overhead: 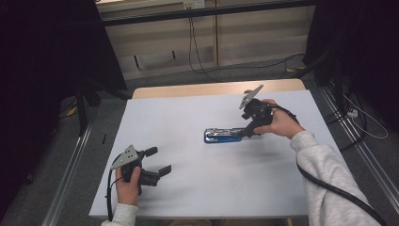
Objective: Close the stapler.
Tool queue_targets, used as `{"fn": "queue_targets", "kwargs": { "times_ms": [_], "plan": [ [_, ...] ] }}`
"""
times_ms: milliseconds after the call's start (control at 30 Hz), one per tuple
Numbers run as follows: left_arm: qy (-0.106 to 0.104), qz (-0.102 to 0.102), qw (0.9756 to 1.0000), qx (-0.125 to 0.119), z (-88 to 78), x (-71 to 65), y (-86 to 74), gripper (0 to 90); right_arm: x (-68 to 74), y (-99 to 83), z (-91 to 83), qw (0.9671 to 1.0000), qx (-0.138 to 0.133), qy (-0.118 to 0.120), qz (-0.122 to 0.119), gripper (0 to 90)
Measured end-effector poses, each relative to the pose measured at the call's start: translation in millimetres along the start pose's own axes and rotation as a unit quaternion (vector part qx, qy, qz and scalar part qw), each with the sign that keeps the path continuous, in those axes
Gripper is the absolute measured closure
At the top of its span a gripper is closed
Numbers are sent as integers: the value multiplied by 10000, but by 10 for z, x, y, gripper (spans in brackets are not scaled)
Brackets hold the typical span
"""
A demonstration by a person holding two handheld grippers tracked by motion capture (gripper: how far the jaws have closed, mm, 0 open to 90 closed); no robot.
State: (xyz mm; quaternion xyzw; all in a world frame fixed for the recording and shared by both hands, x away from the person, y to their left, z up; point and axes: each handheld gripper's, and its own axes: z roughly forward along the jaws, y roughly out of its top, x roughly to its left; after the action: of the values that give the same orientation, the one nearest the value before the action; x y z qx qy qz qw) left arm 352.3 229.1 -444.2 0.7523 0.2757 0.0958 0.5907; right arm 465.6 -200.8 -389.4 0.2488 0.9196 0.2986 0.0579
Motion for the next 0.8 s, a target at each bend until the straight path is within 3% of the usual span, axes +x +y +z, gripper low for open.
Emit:
{"fn": "queue_targets", "kwargs": {
  "times_ms": [167, 333, 633, 800],
  "plan": [
    [-31, -57, 9999, 88, 53, -17, 26, 17, 3, -146, -39, 9997, -19, -184, 135, 119],
    [-229, 4, 9994, 260, 157, -75, 56, 16, 28, -260, -68, 9991, -123, -301, 275, 115],
    [-188, -12, 9996, 224, 310, -80, 146, 21, 166, -535, -146, 9952, -523, -518, 647, 119],
    [-217, -77, 9993, 292, 409, -62, 170, 21, 201, -658, -165, 9943, -504, -622, 702, 113]
  ]
}}
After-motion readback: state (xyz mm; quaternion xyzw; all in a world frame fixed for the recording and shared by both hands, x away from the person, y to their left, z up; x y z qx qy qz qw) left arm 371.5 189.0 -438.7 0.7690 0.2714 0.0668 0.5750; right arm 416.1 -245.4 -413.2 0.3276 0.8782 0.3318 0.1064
